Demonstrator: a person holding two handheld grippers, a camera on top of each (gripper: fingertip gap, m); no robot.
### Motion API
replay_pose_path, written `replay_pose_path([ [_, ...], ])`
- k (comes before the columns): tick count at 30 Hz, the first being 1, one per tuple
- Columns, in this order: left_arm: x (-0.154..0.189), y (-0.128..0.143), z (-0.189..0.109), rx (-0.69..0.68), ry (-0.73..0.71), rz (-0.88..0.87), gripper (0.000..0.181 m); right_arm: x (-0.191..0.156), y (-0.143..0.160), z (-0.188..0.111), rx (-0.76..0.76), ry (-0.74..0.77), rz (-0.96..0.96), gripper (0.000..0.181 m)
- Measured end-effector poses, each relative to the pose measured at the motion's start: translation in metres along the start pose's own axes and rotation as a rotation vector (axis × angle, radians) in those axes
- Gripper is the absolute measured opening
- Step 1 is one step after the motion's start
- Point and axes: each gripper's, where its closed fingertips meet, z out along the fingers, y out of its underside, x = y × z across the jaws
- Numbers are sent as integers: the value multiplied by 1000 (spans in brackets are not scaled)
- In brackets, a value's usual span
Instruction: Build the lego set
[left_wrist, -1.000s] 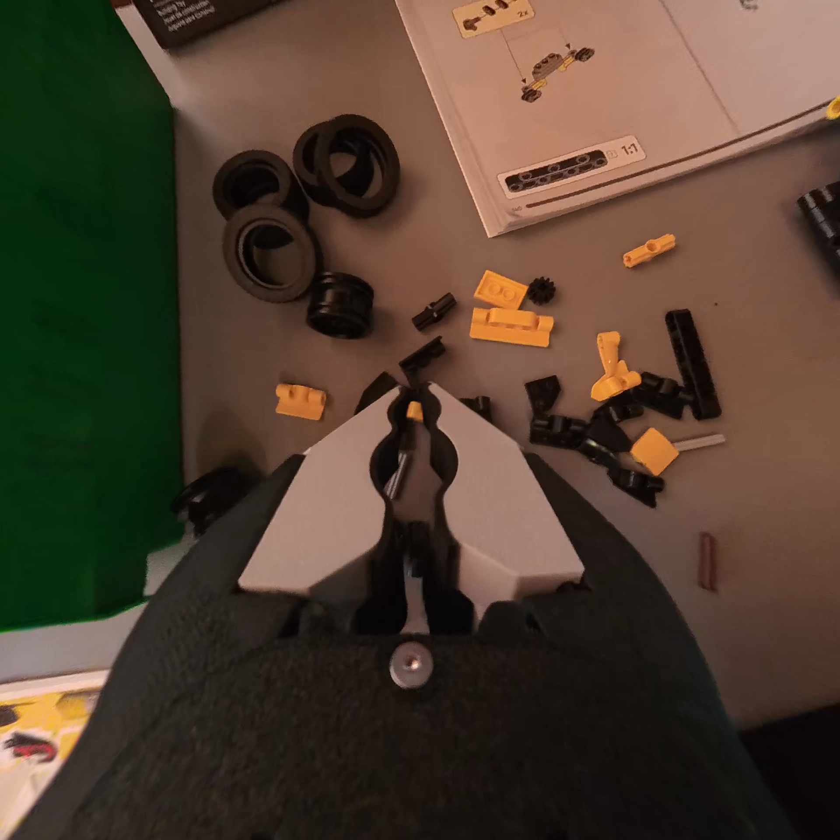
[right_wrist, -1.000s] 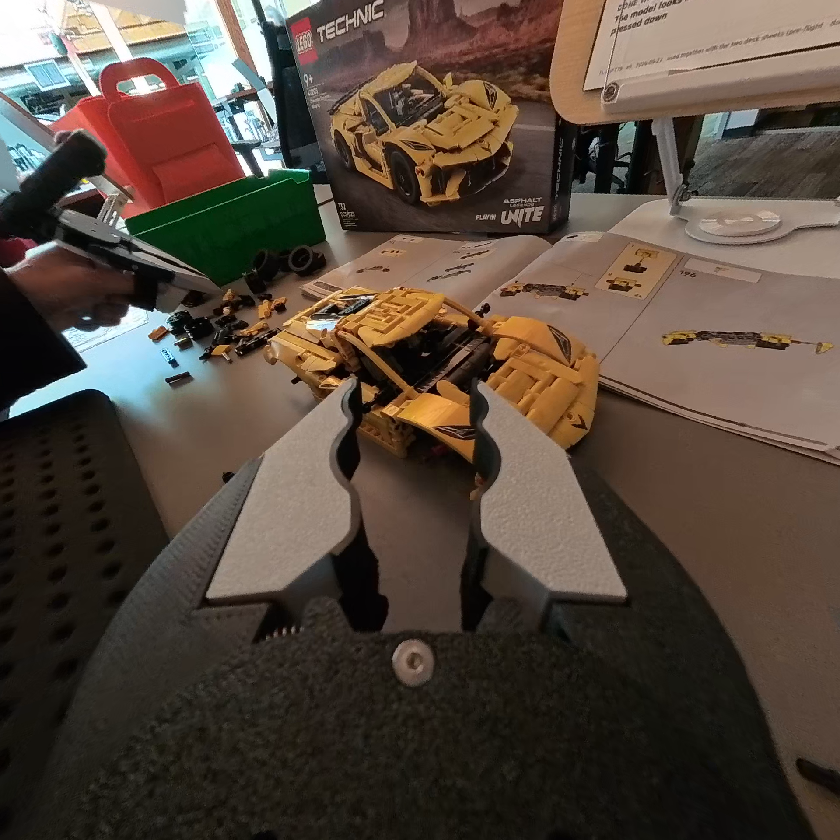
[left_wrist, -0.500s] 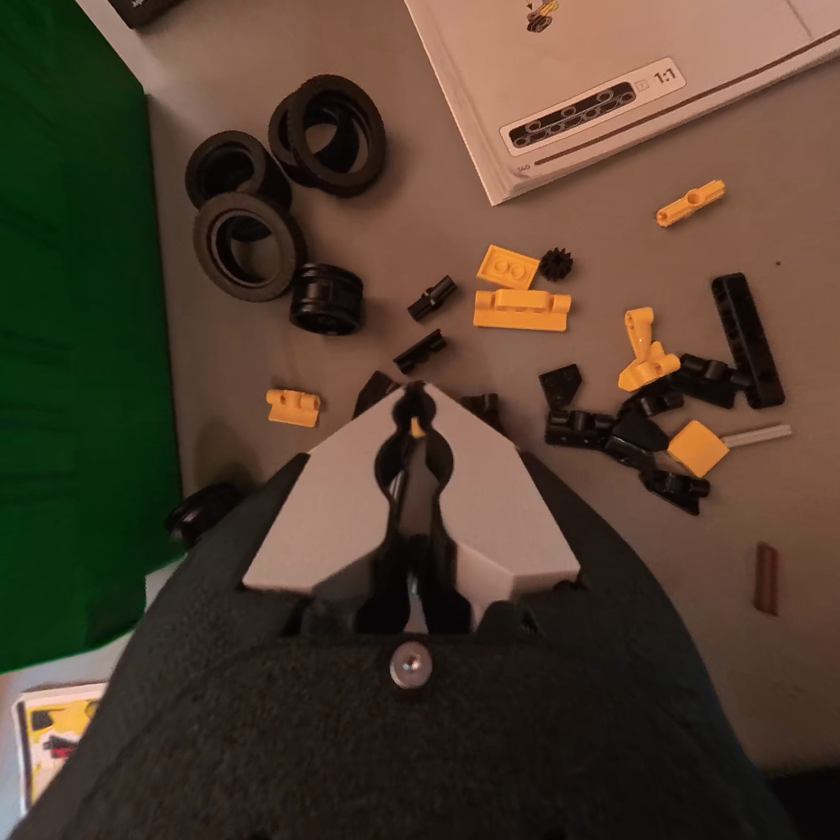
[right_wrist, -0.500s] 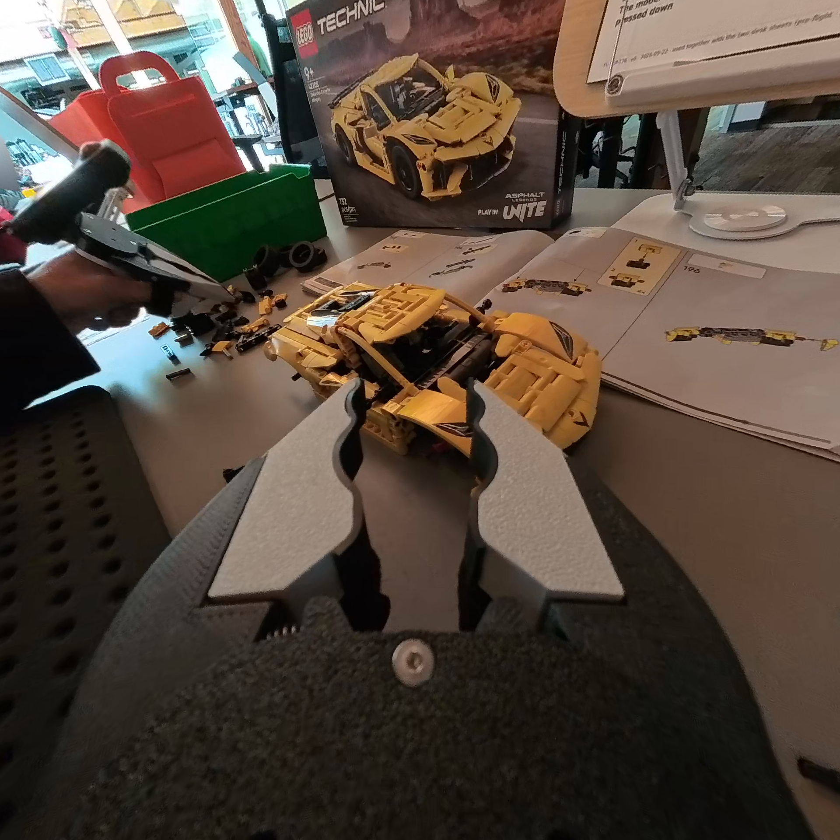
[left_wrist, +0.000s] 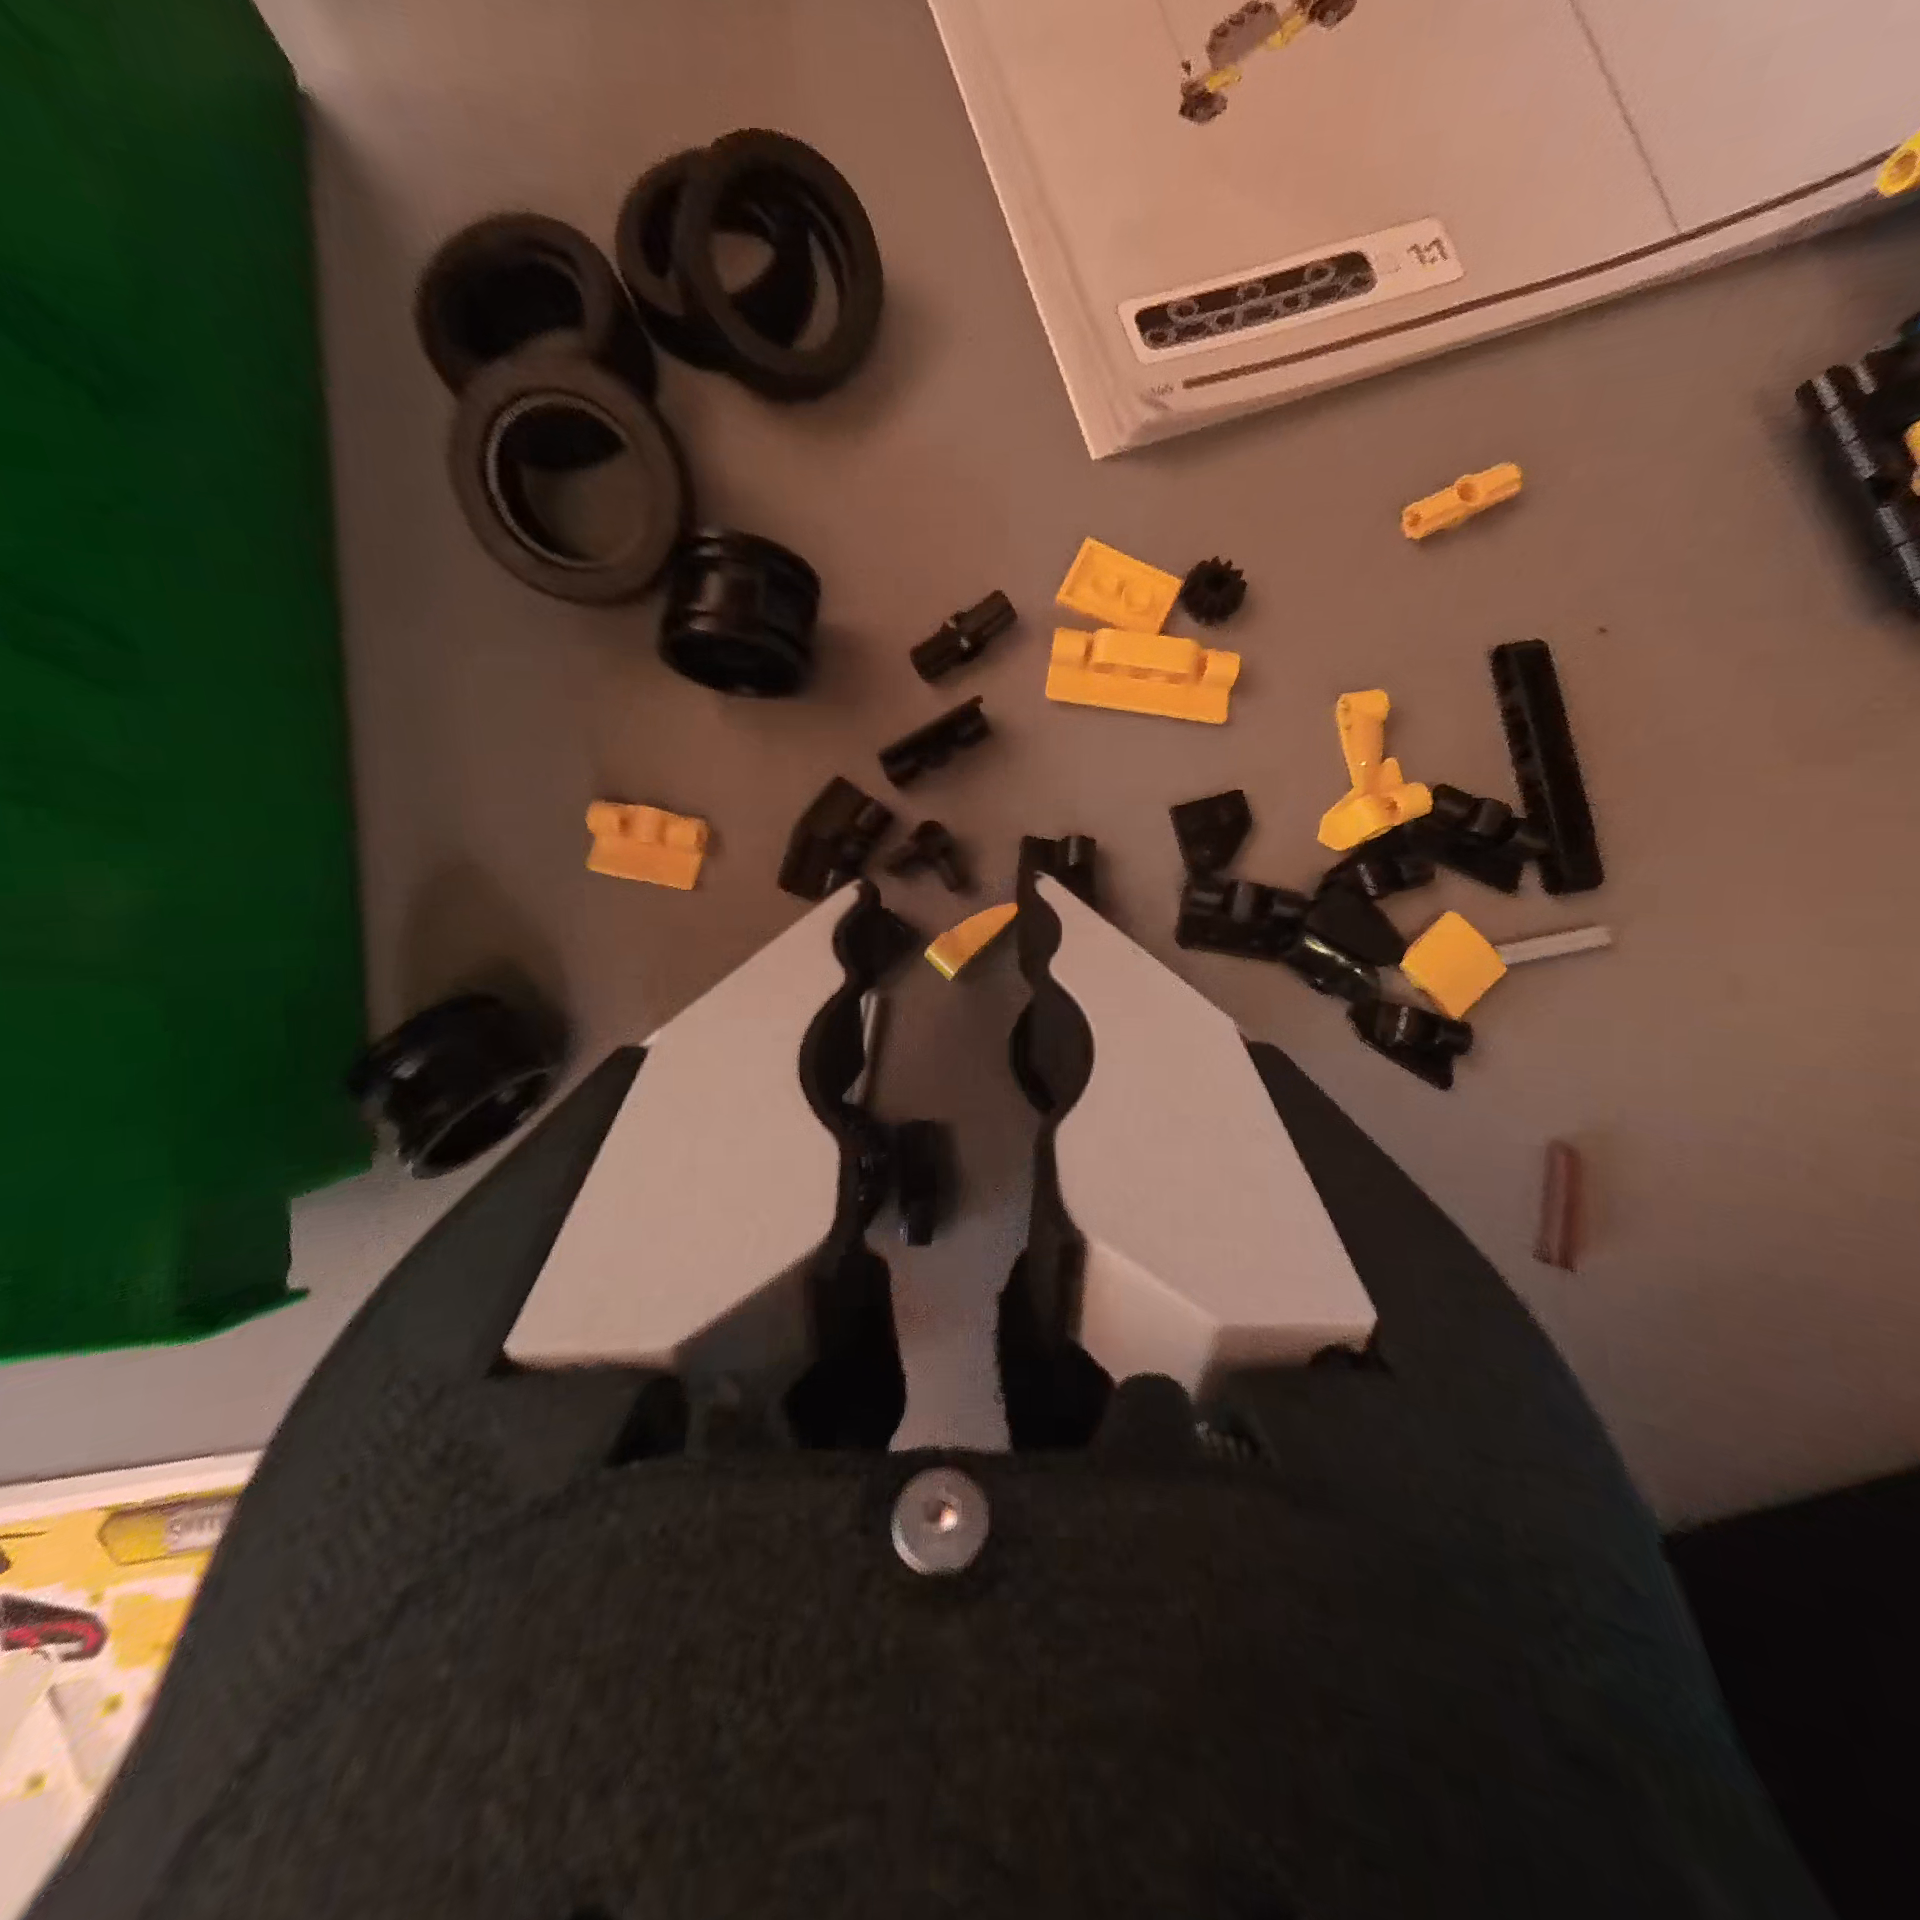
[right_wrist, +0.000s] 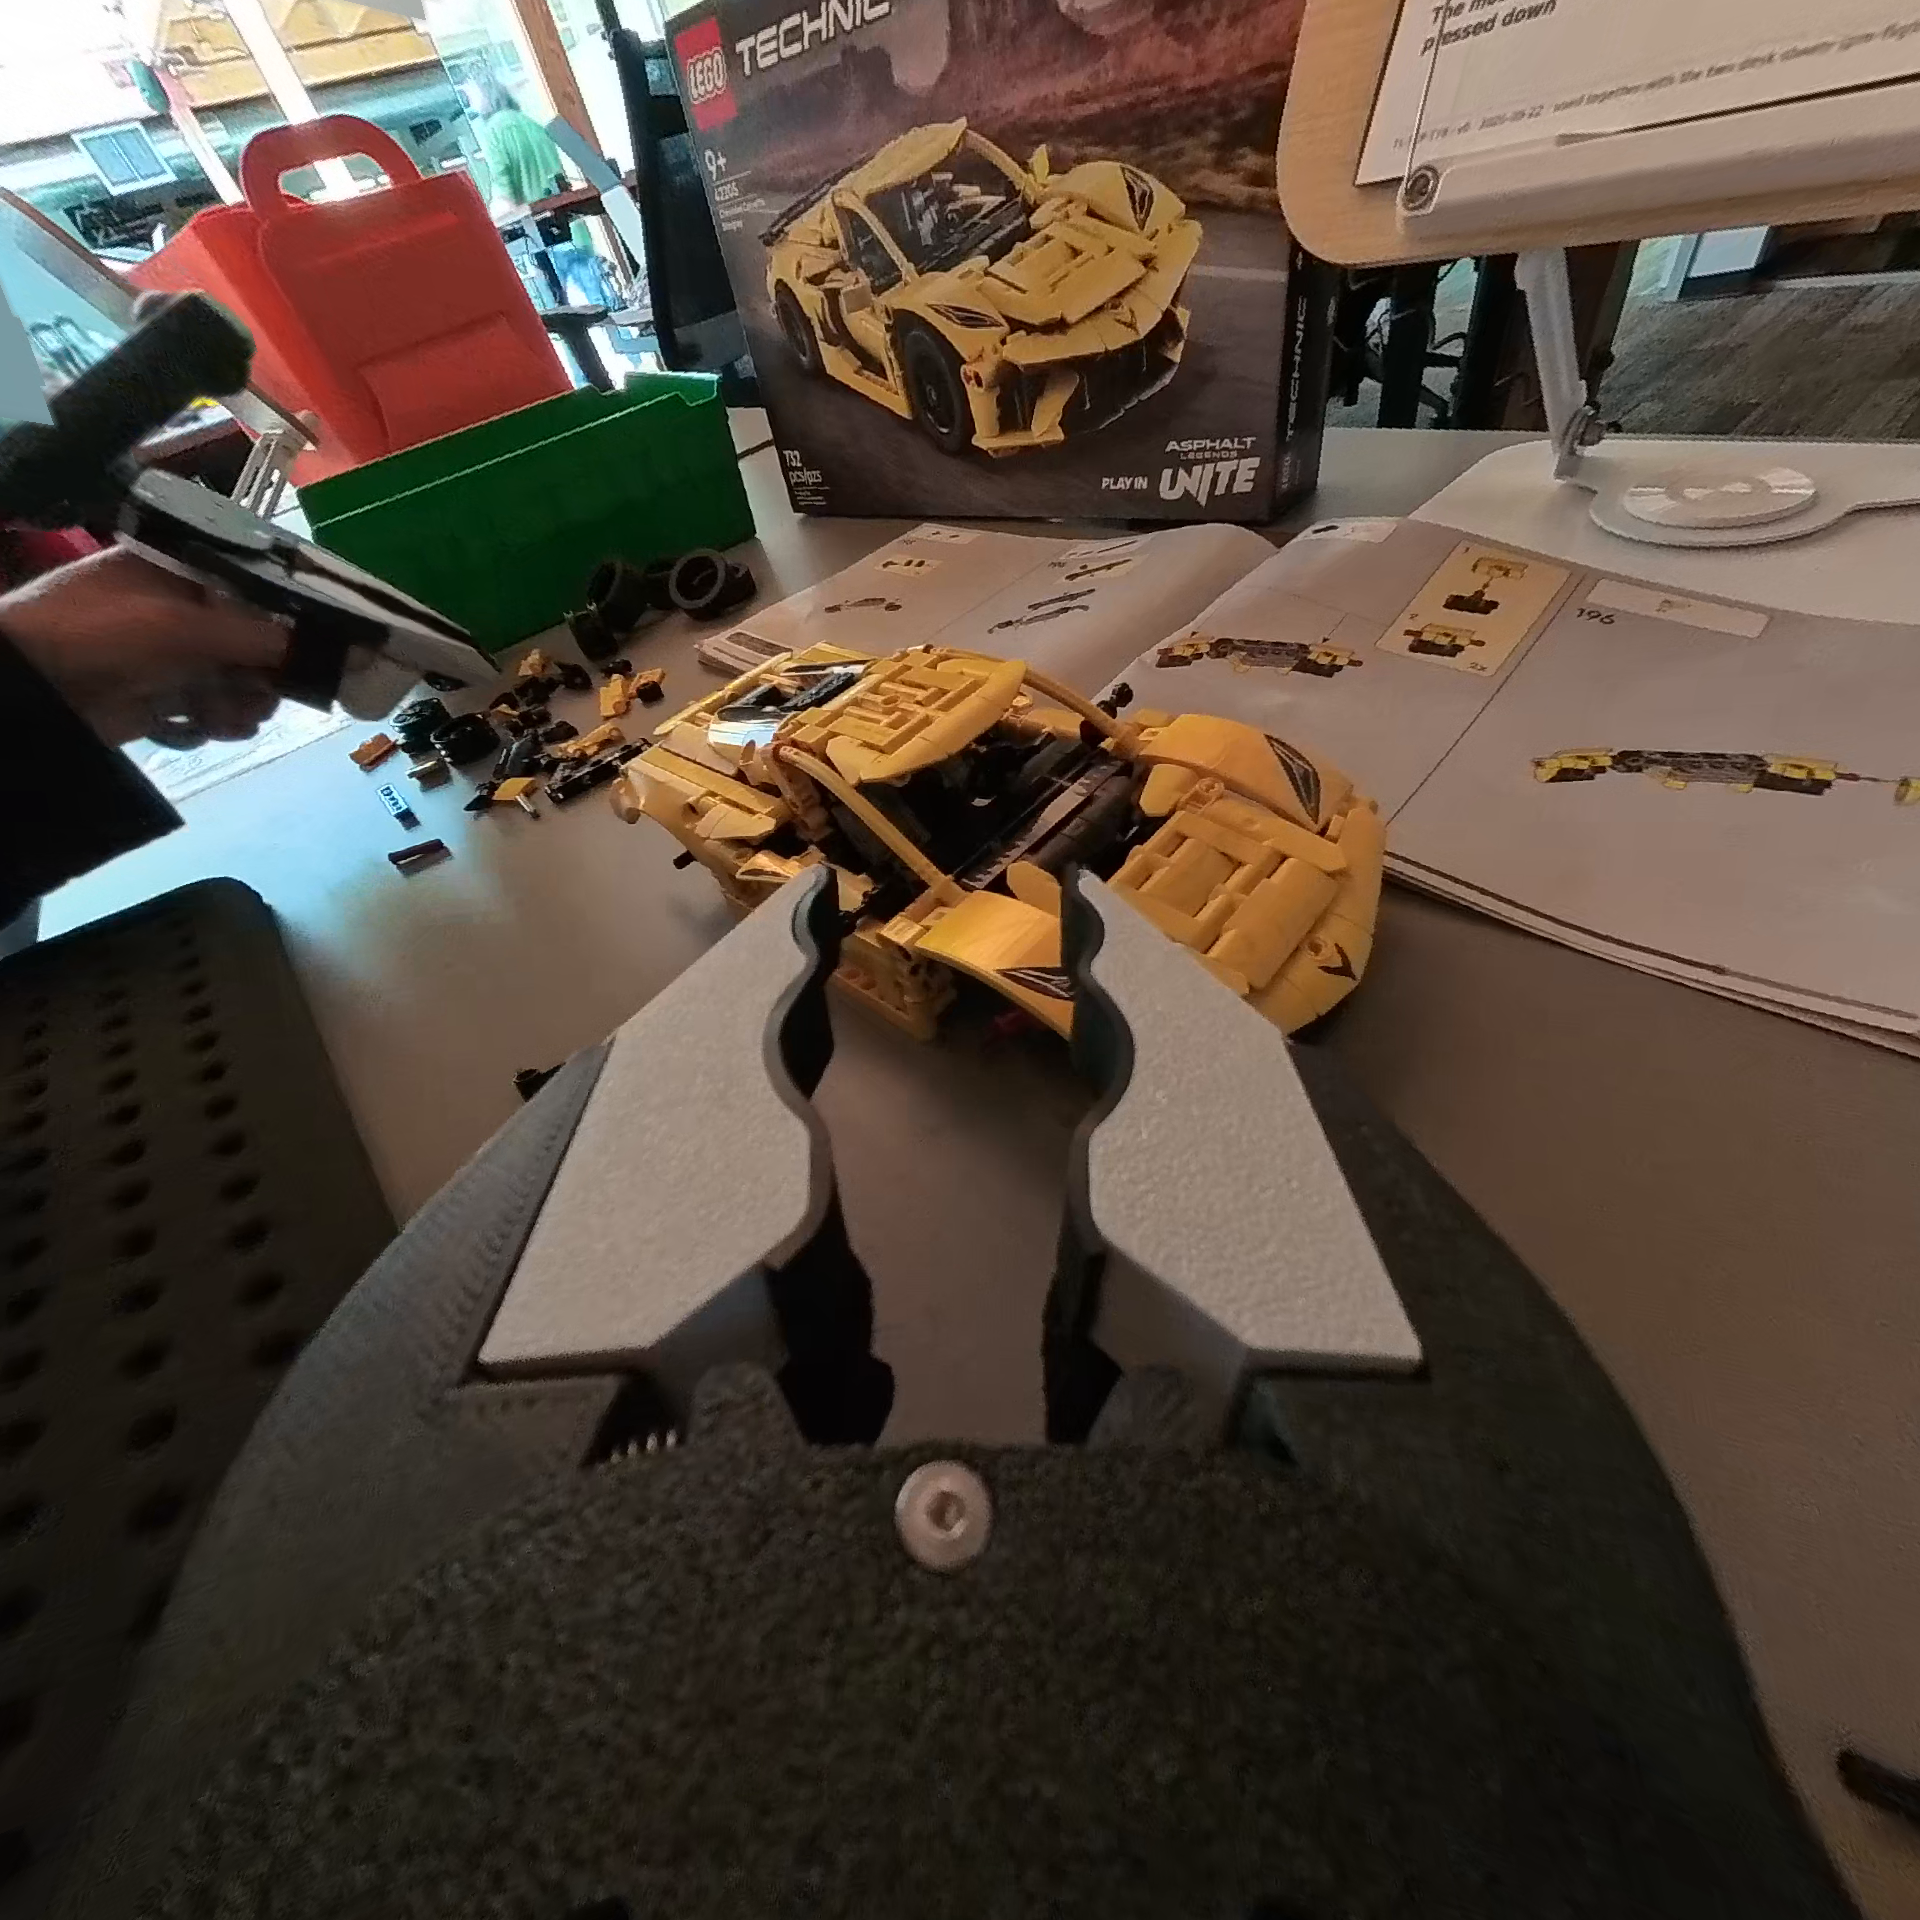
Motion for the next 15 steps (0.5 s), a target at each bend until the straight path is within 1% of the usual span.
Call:
replay_pose_path([
  [6, 5, 1, 17, -21, 20, -10, 23, 1, -1, -2, 6, 3, 7, 40],
  [9, 4, -1, 20, -13, 23, -11, 20, 1, -1, -1, 3, 2, 4, 40],
  [13, 4, 0, 22, -21, 27, 3, 10, 0, 0, -1, -1, -2, 4, 39],
  [15, 3, 0, 22, -23, 26, 5, 9, 0, 0, -1, -1, -3, 8, 38],
])
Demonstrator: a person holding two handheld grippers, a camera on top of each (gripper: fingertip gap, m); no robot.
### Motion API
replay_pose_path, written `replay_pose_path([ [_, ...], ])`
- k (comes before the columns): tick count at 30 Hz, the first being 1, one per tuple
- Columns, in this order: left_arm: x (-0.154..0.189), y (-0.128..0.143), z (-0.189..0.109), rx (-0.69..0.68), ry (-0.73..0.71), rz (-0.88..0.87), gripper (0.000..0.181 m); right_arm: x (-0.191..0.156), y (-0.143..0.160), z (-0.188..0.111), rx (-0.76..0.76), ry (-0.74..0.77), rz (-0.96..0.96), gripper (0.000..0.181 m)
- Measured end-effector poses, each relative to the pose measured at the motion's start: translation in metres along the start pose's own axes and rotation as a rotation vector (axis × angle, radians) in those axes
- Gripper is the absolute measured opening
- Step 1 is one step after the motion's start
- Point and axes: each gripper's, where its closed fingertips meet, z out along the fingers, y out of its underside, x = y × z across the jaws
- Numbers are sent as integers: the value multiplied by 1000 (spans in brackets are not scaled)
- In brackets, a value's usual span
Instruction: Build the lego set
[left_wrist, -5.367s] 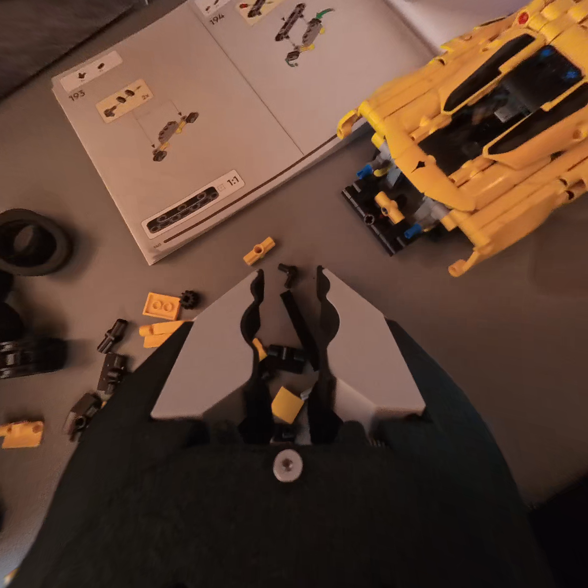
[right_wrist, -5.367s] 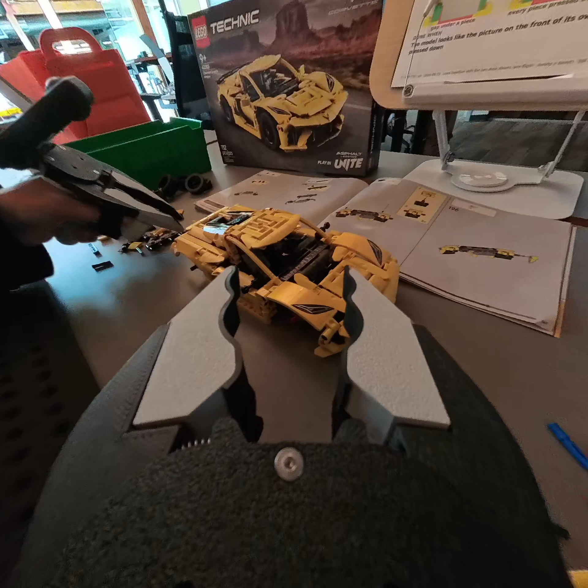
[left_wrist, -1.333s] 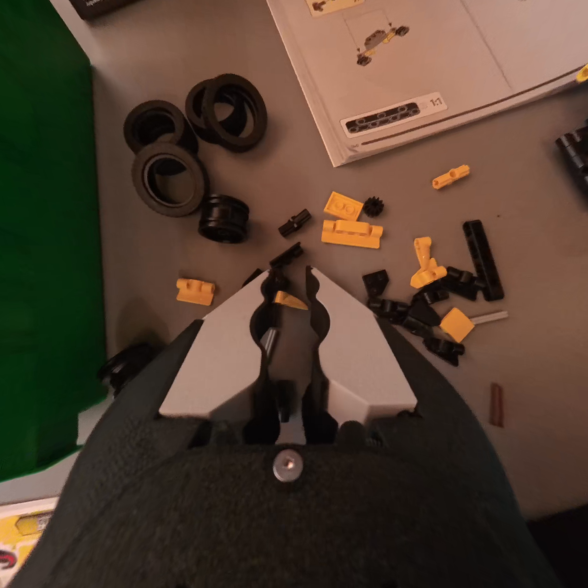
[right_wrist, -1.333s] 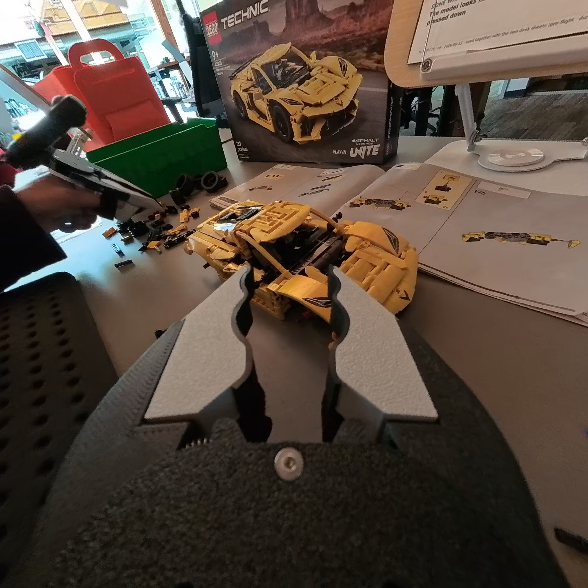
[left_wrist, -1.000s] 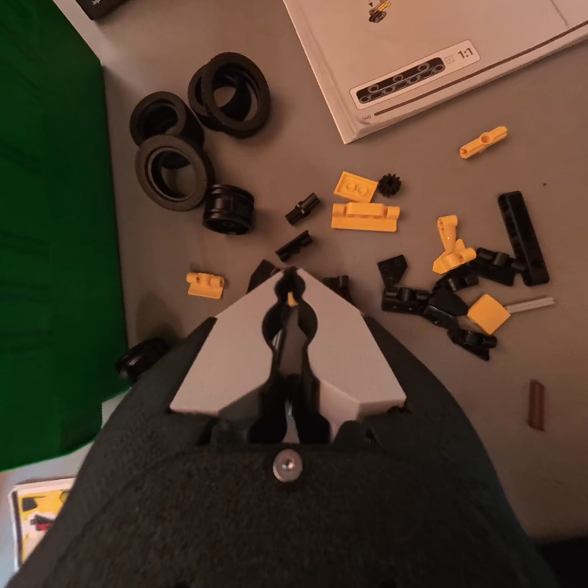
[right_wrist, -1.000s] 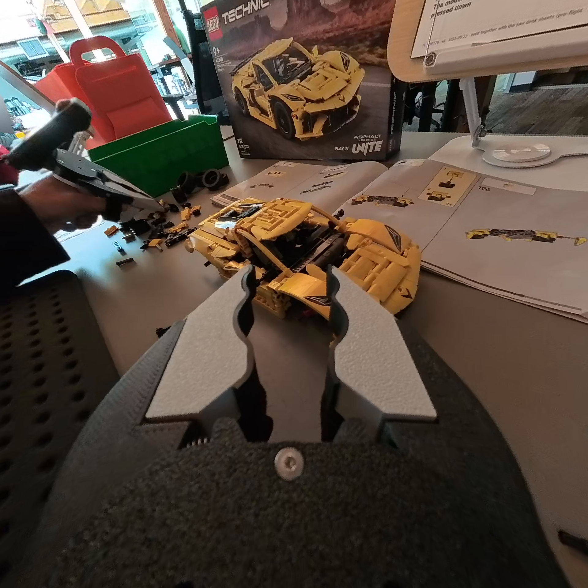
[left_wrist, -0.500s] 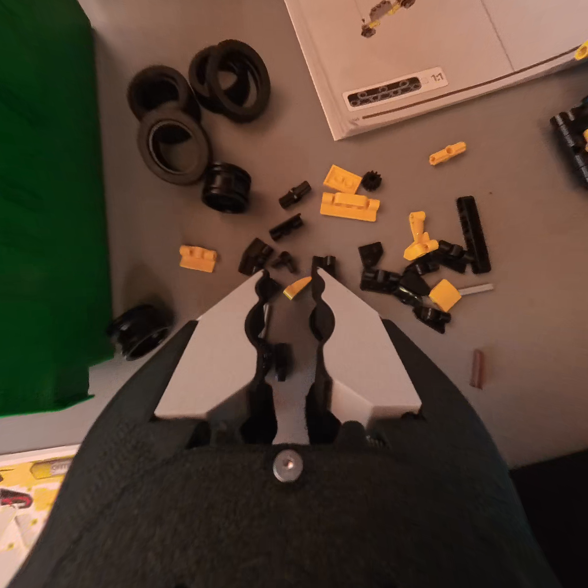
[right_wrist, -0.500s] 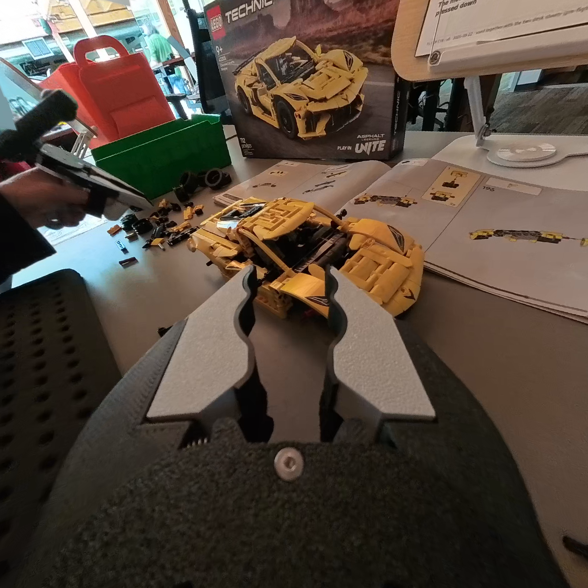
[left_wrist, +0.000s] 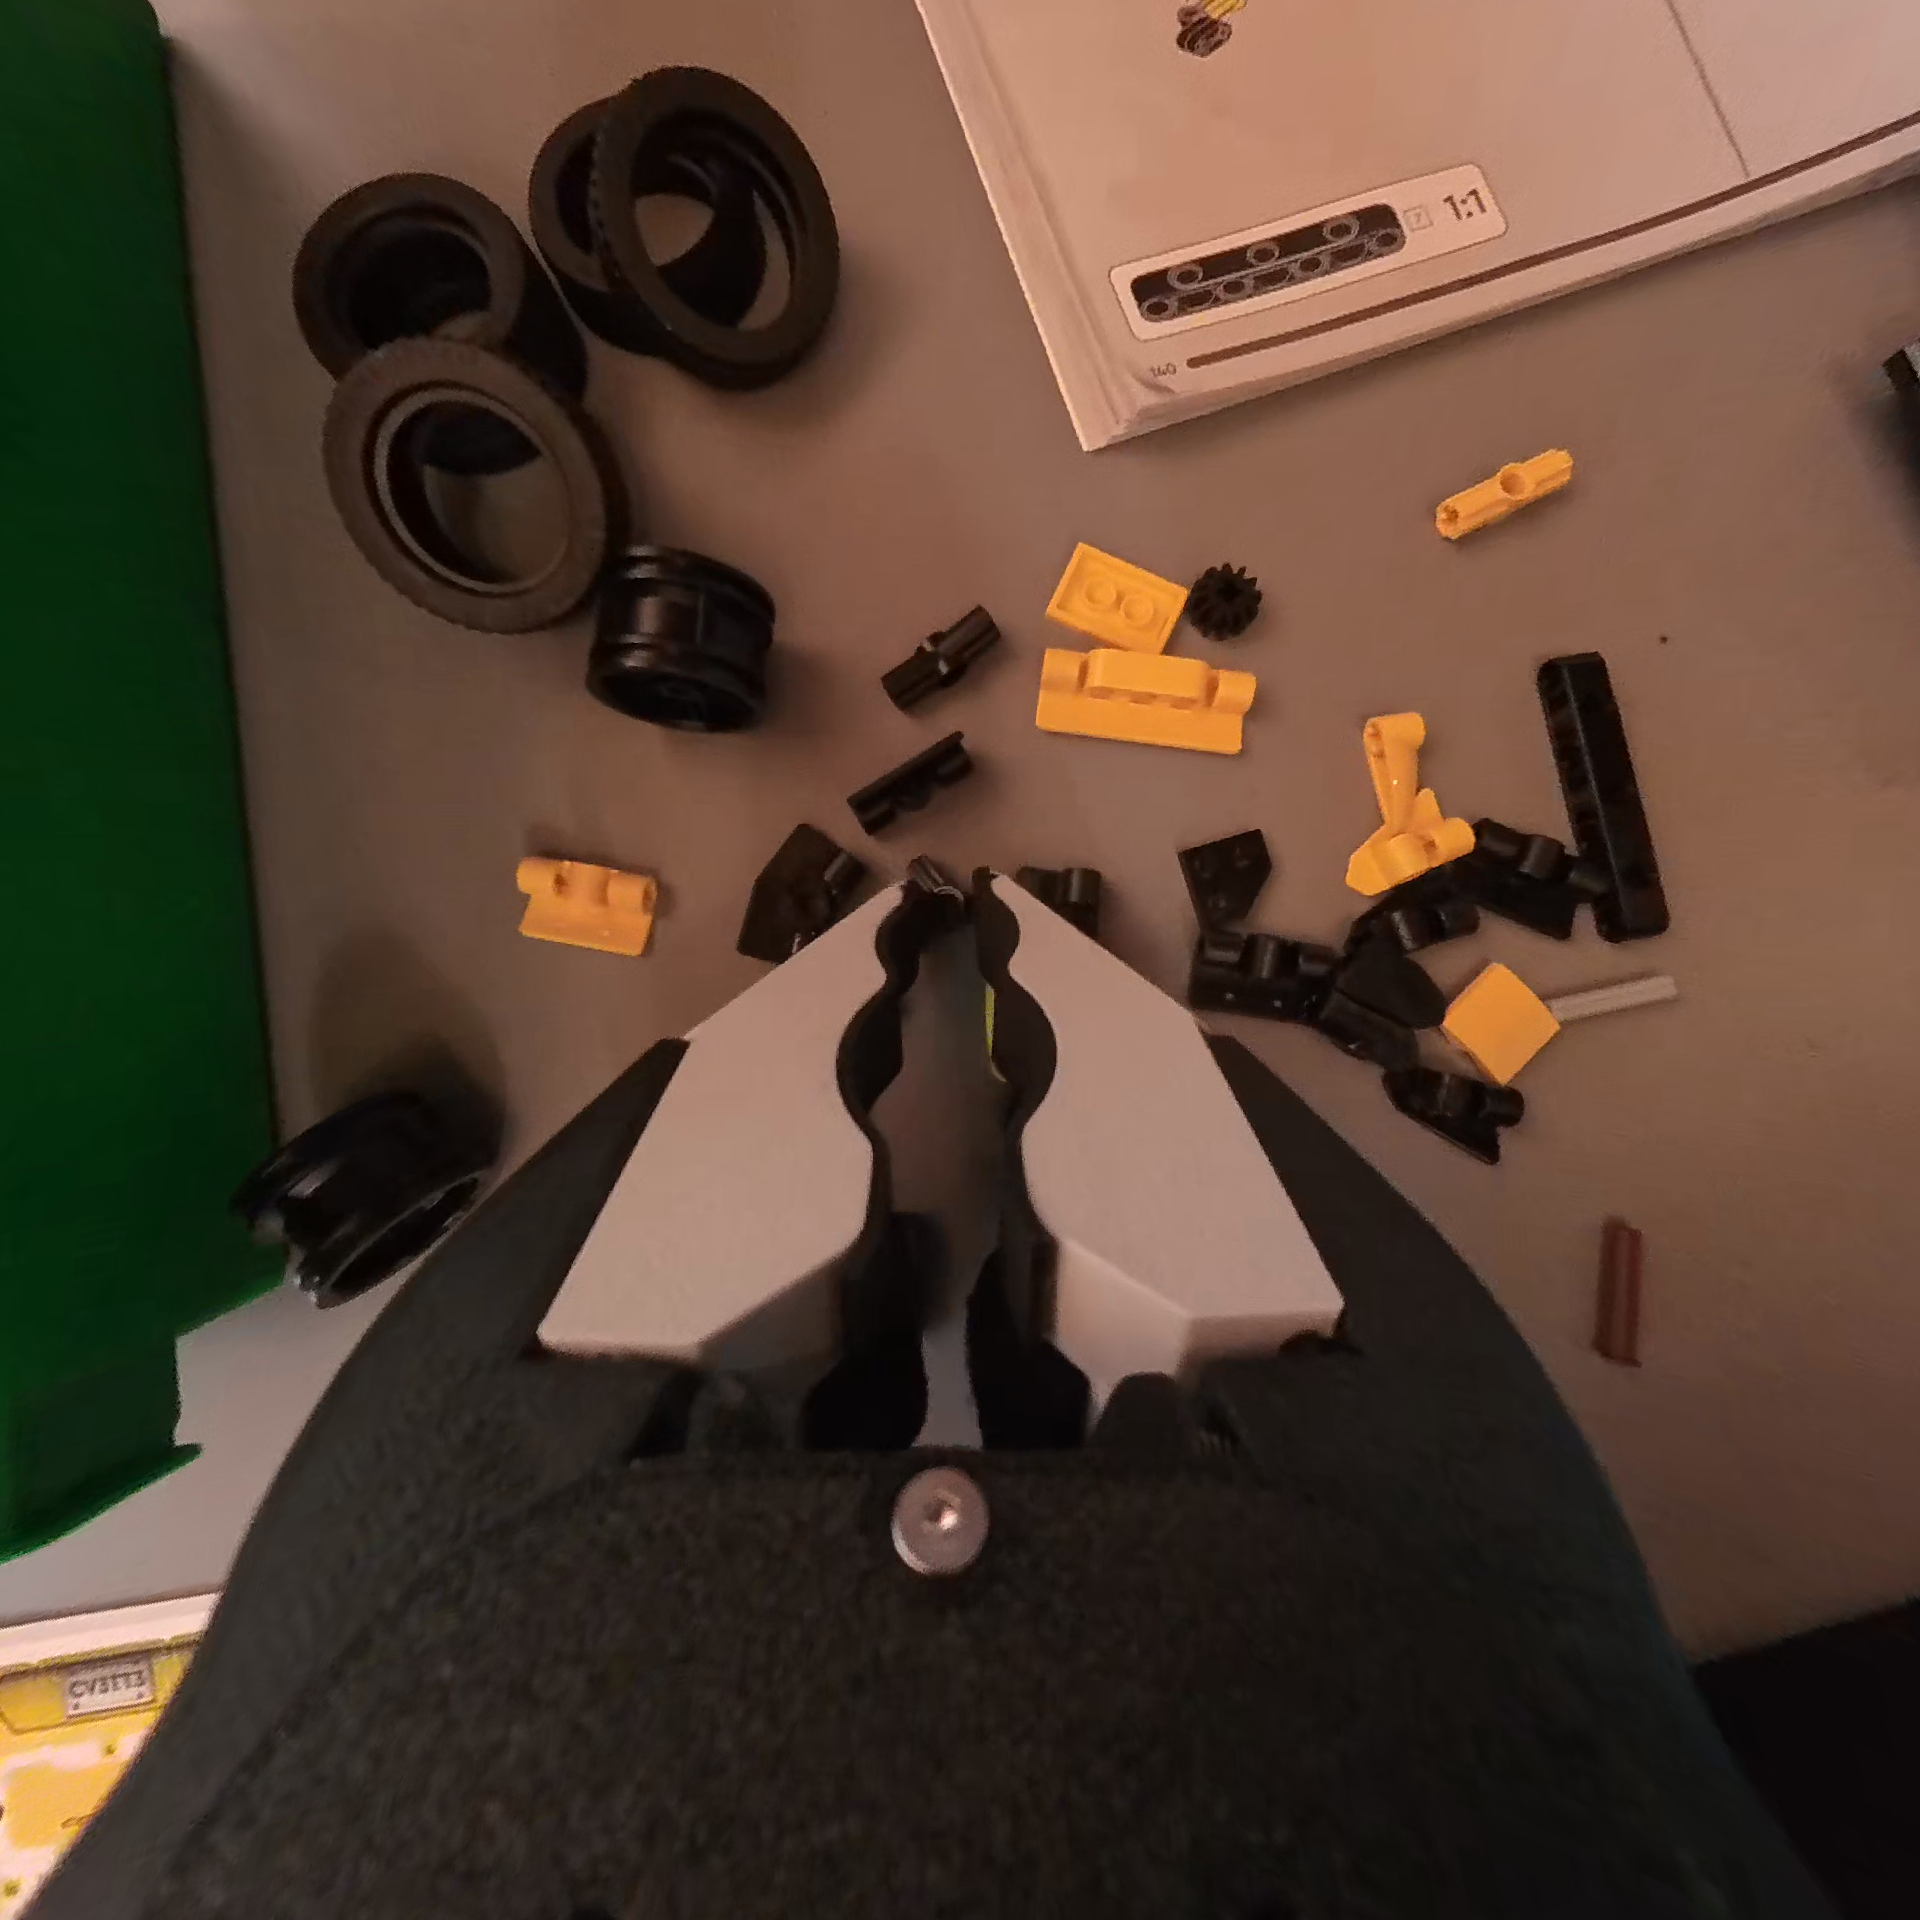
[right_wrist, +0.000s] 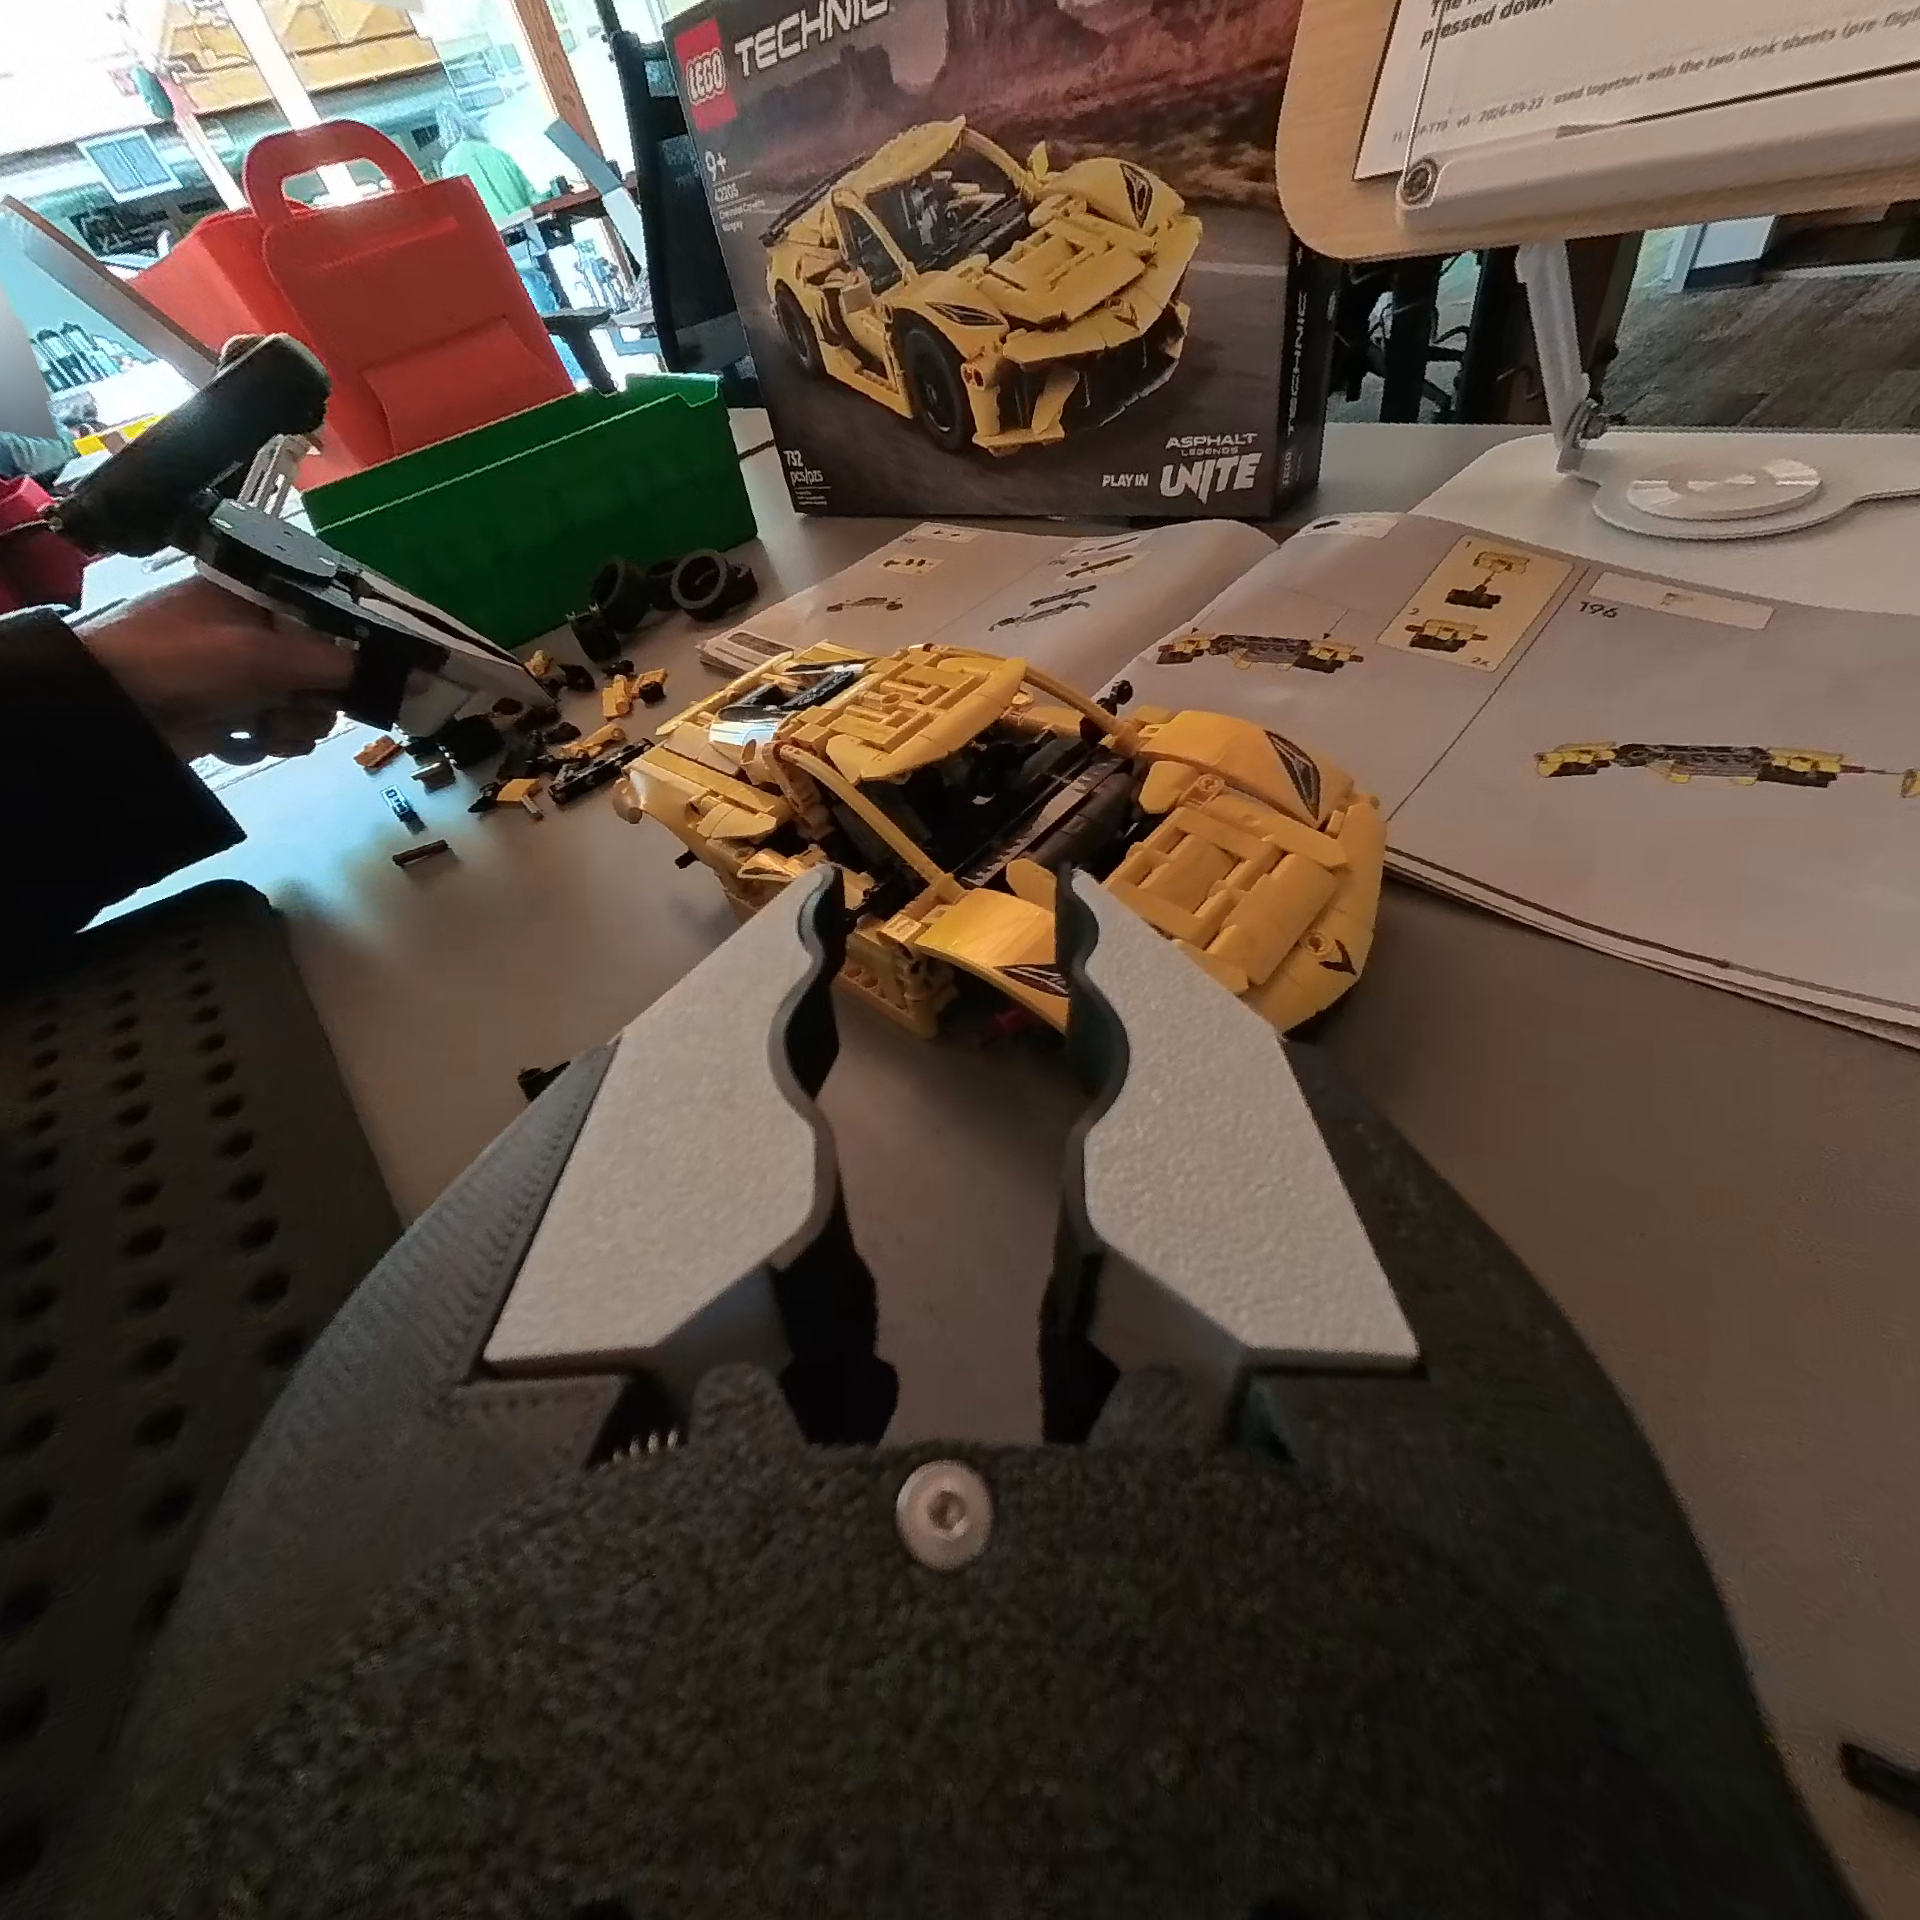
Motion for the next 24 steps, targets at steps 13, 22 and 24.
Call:
replay_pose_path([
  [13, 162, -44, -47, 171, 408, 139, 8, 0, 1, 1, -5, 8, -13, 38],
  [22, 289, 16, -32, -17, 565, 527, 8, -2, 4, 3, -23, 2, -25, 38],
  [24, 290, 19, -28, -38, 569, 536, 8, -3, 4, 3, -24, 5, -33, 38],
])
